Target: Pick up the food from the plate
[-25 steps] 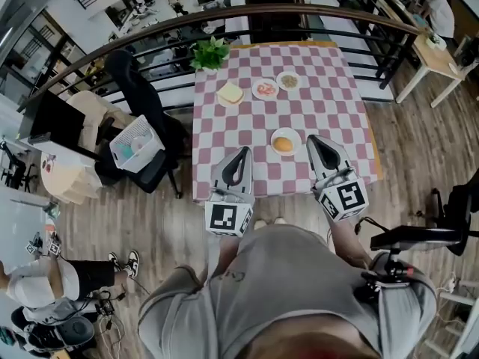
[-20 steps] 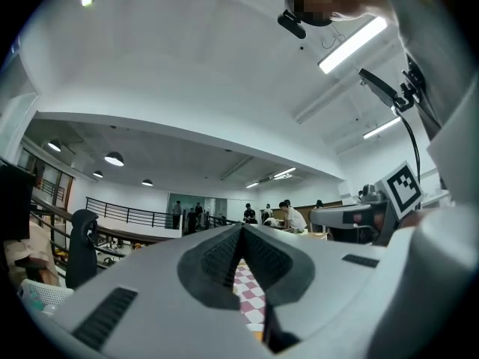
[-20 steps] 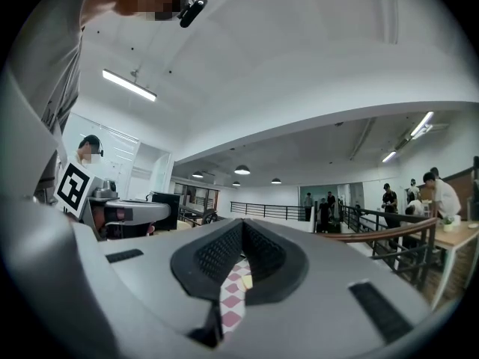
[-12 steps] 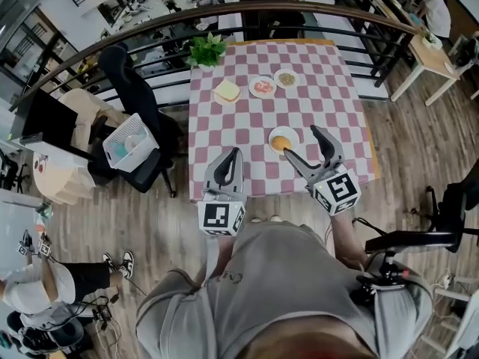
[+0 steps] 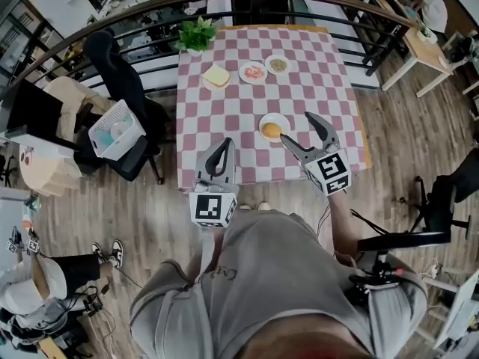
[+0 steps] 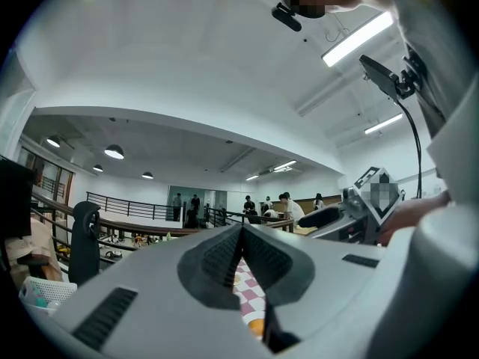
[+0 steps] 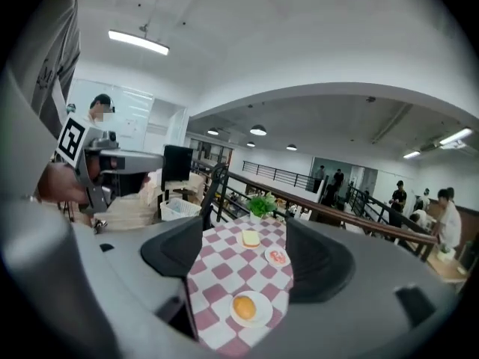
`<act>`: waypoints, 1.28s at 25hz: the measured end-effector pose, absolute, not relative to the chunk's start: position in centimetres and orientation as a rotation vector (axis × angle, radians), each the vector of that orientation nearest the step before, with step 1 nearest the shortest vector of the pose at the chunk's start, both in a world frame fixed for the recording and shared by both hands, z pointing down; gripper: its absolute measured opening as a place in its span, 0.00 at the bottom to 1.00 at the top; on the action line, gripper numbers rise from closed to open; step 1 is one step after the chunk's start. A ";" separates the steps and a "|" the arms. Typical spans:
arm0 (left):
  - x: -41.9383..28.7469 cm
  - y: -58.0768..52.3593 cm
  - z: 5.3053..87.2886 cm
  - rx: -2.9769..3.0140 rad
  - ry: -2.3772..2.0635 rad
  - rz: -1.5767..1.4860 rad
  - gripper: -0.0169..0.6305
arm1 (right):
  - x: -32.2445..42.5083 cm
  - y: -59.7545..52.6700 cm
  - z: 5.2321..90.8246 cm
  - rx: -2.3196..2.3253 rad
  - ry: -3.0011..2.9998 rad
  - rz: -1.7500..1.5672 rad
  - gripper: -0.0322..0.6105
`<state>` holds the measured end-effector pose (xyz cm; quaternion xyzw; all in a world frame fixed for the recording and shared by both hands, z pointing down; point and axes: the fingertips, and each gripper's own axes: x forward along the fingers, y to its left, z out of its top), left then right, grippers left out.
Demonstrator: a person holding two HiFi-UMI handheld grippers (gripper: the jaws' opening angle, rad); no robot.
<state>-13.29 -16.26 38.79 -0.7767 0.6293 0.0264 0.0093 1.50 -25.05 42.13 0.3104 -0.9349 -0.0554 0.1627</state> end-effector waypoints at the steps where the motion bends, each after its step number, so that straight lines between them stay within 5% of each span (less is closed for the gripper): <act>1: -13.4 -16.2 38.9 -2.426 1.966 0.081 0.04 | 1.3 -25.3 43.0 0.854 -2.626 -0.176 0.59; 32: -19.6 -10.5 42.2 -2.289 2.254 -0.016 0.04 | -3.4 -33.9 76.3 0.113 -1.863 -0.289 0.59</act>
